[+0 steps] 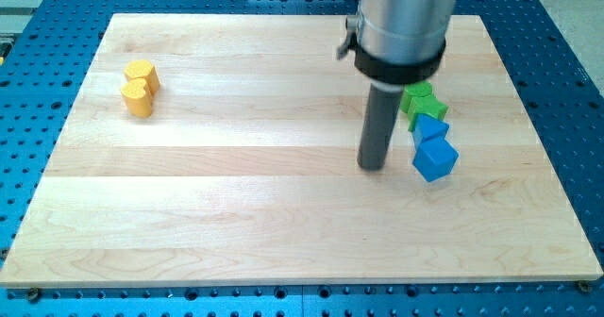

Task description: Bring the blue cube below the triangle

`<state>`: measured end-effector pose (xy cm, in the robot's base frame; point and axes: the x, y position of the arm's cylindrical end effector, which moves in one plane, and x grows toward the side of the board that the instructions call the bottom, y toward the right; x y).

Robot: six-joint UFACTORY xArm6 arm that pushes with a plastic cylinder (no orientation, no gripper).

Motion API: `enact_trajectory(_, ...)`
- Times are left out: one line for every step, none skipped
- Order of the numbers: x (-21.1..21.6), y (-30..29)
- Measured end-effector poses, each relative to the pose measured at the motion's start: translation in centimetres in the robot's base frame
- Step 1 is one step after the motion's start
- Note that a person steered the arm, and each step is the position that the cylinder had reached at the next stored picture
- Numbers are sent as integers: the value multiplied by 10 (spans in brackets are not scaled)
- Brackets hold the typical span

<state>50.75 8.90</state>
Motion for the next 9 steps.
enact_trajectory(41, 54)
enact_trajectory(45, 82)
enact_trajectory(32, 83)
enact_trajectory(21, 83)
enact_trajectory(17, 83)
enact_trajectory(16, 77)
enact_trajectory(8, 70)
enact_trajectory(5, 66)
enact_trajectory(5, 40)
